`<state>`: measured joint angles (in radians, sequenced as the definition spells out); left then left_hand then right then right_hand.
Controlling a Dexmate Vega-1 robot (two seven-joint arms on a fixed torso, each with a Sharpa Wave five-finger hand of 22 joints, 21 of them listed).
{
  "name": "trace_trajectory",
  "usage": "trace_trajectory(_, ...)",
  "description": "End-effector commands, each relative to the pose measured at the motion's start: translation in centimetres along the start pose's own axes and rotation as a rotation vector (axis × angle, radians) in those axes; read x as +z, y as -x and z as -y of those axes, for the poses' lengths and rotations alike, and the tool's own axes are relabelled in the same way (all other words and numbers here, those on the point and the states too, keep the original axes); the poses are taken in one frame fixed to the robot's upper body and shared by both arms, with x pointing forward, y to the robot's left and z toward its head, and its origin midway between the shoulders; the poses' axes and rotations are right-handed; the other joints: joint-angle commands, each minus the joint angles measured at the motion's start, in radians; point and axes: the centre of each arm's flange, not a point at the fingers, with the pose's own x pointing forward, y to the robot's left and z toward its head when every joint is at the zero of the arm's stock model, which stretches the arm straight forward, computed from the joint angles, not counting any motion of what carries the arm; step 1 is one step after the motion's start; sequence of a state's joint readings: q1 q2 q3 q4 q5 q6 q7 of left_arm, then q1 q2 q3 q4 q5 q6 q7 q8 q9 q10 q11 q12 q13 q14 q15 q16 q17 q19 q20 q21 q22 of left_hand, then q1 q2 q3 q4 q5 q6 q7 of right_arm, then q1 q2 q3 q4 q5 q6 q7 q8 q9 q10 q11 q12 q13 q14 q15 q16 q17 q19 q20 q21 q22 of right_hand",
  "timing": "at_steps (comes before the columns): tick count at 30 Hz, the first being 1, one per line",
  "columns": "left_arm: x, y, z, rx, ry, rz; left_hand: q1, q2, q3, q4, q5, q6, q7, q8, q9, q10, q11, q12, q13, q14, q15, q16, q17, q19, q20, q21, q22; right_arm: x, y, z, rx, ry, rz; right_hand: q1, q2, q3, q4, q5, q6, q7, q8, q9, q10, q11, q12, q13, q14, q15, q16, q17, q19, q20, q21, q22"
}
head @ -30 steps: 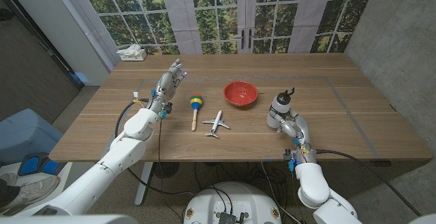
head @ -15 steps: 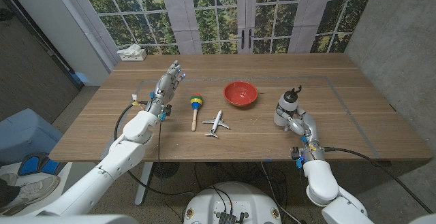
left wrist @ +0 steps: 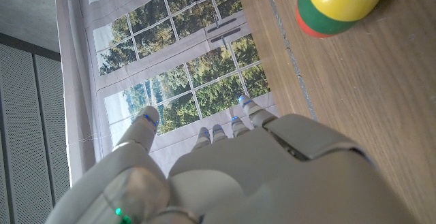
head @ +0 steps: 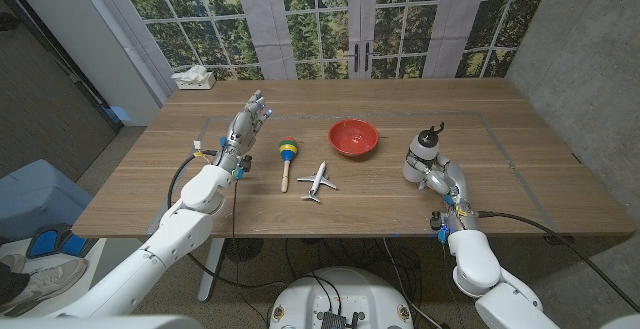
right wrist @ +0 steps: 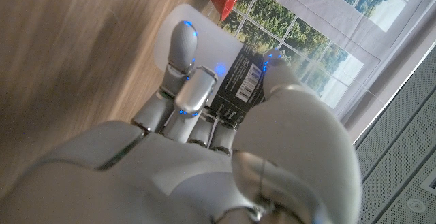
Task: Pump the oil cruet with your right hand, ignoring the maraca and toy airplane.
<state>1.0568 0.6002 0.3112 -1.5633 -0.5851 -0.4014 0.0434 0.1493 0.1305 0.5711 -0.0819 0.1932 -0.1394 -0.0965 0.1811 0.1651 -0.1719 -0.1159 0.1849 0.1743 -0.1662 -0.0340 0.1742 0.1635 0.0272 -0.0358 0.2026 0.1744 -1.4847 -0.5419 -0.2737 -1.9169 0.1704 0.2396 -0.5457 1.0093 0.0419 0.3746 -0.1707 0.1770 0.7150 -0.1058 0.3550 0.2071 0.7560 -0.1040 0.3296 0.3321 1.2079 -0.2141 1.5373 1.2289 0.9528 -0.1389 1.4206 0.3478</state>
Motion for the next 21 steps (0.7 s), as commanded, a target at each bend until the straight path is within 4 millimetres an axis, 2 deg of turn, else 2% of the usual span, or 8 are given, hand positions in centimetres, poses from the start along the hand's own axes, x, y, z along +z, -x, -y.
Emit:
trace_trajectory(1,0.0,0.4,0.1,0.008,0.001,0.000,-0.003,0.028,0.003,-0.005,-0.003,0.001,-0.002,0.002,0.005,-0.027,-0.004,0.001,0.002,-0.064,-0.092,0.002,0.002,0.009,-0.063,-0.001,0.003,0.2,-1.6,0.2,0.036,-0.008,-0.006,0.035,0.113,0.034,0.027,0.002,0.019,-0.010,0.001,0.001,0.030,-0.023,0.002,0.005,0.000,0.000,0.006,0.004,-0.003,-0.074,0.008,0.002)
trace_trajectory(21,0.3,1.2,-0.1,0.029,-0.010,-0.006,-0.004,0.029,0.002,-0.008,-0.003,-0.002,-0.001,0.001,0.005,-0.031,-0.004,0.000,0.002,-0.067,-0.092,0.000,0.003,0.007,-0.061,-0.002,0.003,-0.1,-5.0,0.1,0.073,0.002,-0.020,0.033,0.114,0.039,0.027,0.002,0.025,-0.011,-0.004,0.002,0.034,-0.022,-0.001,0.017,-0.001,0.000,0.006,0.004,-0.007,-0.074,0.019,-0.008)
